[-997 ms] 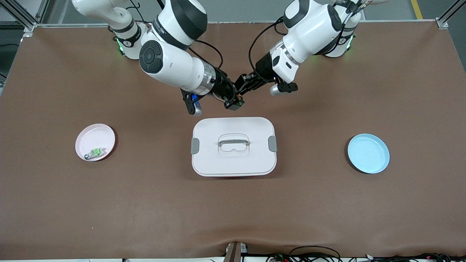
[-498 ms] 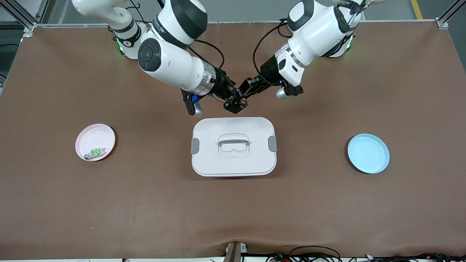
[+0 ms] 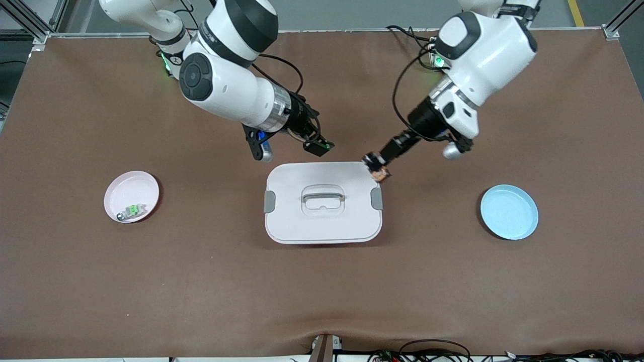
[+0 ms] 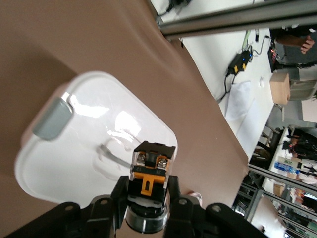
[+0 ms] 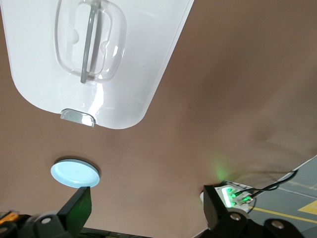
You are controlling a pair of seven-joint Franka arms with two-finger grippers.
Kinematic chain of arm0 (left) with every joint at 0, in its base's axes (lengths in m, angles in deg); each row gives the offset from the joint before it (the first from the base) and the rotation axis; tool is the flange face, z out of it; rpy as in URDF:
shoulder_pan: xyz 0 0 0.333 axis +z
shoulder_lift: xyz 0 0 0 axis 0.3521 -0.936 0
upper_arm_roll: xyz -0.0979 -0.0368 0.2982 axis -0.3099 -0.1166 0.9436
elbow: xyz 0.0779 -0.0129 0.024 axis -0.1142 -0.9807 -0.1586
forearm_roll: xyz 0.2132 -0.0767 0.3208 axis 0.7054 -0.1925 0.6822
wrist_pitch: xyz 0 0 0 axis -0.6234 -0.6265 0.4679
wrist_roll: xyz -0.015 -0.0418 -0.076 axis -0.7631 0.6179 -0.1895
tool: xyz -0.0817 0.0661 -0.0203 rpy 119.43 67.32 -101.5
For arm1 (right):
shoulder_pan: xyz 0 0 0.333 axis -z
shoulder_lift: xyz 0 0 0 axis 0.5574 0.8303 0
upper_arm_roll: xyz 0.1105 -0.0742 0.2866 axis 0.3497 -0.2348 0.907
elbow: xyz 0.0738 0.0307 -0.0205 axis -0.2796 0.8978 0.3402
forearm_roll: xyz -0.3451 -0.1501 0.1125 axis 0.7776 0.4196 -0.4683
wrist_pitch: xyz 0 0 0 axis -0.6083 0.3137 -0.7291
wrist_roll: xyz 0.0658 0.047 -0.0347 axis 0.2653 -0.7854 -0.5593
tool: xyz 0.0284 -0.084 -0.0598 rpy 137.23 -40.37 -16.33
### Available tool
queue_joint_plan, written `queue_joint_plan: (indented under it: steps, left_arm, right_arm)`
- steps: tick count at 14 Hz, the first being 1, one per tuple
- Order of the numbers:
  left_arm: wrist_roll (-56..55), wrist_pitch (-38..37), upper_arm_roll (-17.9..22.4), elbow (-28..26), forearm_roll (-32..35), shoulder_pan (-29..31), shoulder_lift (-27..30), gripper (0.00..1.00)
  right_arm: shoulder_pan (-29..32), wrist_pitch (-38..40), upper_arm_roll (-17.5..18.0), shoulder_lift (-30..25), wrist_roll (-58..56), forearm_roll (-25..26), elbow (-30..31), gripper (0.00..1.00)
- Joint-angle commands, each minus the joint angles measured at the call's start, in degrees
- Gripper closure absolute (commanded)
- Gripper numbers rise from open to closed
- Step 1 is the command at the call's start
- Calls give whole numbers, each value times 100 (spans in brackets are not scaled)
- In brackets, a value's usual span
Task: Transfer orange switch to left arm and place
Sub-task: 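Carry the switch to the blue plate while the right gripper withdraws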
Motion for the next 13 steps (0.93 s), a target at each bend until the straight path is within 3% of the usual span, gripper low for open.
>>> queue_joint_plan:
  steps: [1,5,8,10,13]
  left_arm:
    - [-32,-616,-49,46,870,524,150,100]
    - [729,-1619,-49,293,2094,1323,71,100]
    - [2485,-2199,-49,258,2421,1991,1,100]
    - [3374,-2289,-49,223,2587,2335,-131,100]
    - [4595,-2534,-49,205,3534,2748,-263,100]
  right_arm:
    - [418,667,38,-373,-669,34,-17,0]
    - [1182,1836,38,-689,-2144,279,-141,0]
    - [1544,2417,38,-866,-3454,981,-123,0]
    - [1894,2646,38,-927,-4193,1071,-88,0]
    - [2352,2954,29,-980,-5195,1141,-62,0]
